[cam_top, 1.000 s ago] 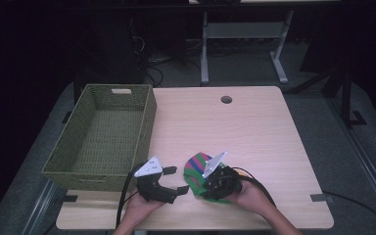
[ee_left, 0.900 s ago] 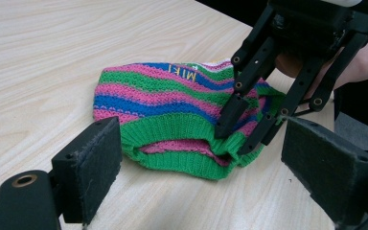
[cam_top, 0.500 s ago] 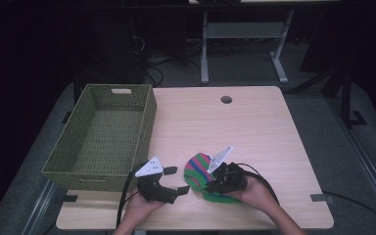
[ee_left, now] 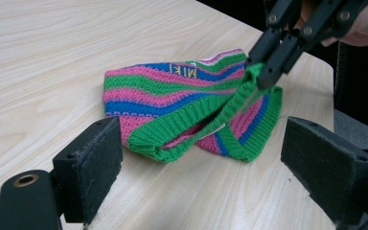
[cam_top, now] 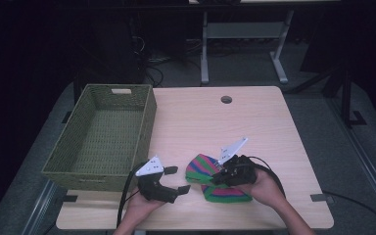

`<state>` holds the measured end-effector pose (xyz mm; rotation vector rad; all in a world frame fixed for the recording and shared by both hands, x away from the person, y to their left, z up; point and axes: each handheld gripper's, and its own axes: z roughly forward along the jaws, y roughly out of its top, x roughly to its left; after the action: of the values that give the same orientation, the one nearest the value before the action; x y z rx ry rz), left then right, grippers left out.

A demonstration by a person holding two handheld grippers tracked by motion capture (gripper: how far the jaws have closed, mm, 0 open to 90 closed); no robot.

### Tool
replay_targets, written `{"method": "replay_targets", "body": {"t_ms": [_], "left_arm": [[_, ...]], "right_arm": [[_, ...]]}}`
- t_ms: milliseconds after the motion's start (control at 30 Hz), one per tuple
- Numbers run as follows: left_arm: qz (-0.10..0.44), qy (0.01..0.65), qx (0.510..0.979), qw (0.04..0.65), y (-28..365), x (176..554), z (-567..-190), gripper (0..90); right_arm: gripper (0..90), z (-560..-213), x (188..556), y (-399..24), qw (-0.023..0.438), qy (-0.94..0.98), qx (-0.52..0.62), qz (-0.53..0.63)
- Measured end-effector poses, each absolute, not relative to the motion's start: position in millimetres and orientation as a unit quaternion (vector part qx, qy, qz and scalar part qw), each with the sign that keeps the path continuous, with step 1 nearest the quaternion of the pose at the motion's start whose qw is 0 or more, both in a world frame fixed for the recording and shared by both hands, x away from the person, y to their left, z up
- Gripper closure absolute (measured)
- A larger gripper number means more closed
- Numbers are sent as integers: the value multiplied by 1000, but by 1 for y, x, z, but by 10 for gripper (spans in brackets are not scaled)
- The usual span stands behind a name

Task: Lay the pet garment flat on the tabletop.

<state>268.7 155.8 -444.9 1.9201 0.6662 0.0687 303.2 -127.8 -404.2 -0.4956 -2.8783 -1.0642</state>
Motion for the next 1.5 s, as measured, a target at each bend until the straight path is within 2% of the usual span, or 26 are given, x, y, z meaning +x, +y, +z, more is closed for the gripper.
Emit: {"method": "replay_targets", "body": {"t_ms": [567, 1167, 1433, 1500], "left_arm": [[24, 271, 808, 522, 148, 272, -443, 154], [40, 245, 816, 521, 135, 289, -442, 274], [21, 244, 810, 533, 133, 304, -451, 367], [10, 243, 814, 527, 130, 308, -451, 356]], "right_arm": [[839, -377, 305, -159, 11, -903, -182, -390], [839, -363, 309, -180, 17, -894, -186, -408], [839, -358, 313, -185, 15, -895, -178, -408], [839, -356, 313, -187, 13, -895, -179, -409]]}}
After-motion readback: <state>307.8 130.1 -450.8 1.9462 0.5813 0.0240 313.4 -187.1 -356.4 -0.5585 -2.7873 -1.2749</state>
